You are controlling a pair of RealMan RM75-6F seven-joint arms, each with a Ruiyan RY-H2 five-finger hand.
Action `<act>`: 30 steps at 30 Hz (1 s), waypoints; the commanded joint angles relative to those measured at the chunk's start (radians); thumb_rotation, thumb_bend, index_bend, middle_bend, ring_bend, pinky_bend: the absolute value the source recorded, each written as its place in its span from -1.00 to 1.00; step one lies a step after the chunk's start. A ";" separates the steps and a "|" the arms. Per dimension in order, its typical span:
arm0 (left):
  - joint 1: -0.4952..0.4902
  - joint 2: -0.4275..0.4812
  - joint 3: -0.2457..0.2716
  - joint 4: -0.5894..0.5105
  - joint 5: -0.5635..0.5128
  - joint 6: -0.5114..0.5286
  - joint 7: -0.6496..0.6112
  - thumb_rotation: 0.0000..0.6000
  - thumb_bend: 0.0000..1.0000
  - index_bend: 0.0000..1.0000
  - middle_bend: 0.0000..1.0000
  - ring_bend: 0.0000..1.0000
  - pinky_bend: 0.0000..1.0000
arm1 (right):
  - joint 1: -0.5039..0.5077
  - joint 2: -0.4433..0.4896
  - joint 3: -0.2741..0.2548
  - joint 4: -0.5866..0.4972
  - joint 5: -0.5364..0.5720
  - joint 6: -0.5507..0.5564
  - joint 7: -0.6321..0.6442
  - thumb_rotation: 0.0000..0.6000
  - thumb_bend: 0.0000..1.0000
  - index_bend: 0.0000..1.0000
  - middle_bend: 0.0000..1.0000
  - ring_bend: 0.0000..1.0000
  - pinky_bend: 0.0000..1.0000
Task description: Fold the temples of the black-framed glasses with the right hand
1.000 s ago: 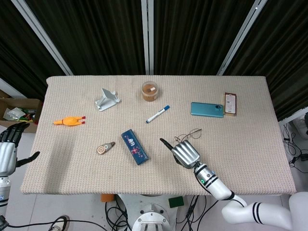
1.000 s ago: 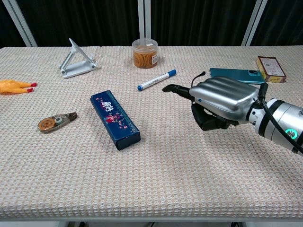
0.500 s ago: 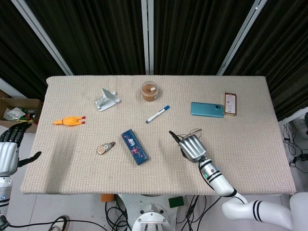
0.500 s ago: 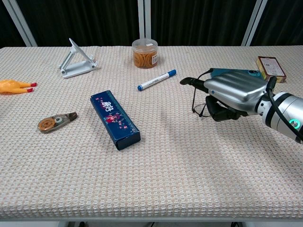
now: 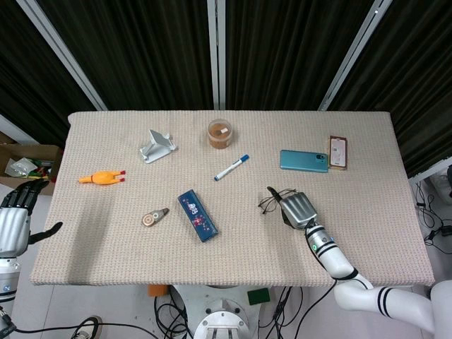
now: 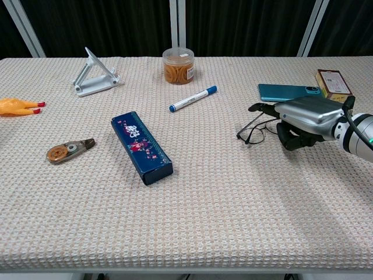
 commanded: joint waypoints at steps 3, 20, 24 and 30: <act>0.000 0.001 0.000 -0.001 0.000 0.000 0.002 1.00 -0.97 -0.66 -0.70 -0.72 -0.54 | 0.006 -0.008 -0.009 0.039 0.018 -0.032 0.051 1.00 1.00 -1.00 0.85 0.72 0.85; 0.001 0.013 0.000 -0.020 0.005 0.007 0.018 1.00 -0.97 -0.66 -0.70 -0.72 -0.54 | -0.107 0.174 -0.022 -0.192 -0.267 0.361 0.121 1.00 1.00 -1.00 0.77 0.66 0.80; 0.001 0.014 0.003 -0.030 0.011 0.008 0.030 1.00 -0.97 -0.66 -0.70 -0.72 -0.54 | -0.211 0.273 -0.048 -0.255 -0.350 0.551 0.111 1.00 0.45 -1.00 -0.30 -0.51 -0.18; 0.014 0.025 0.023 -0.065 0.015 0.008 0.108 0.59 -0.99 -0.68 -0.70 -0.73 -0.54 | -0.375 0.412 -0.101 -0.352 -0.336 0.715 0.119 0.77 -0.60 -1.00 -1.00 -1.00 -1.00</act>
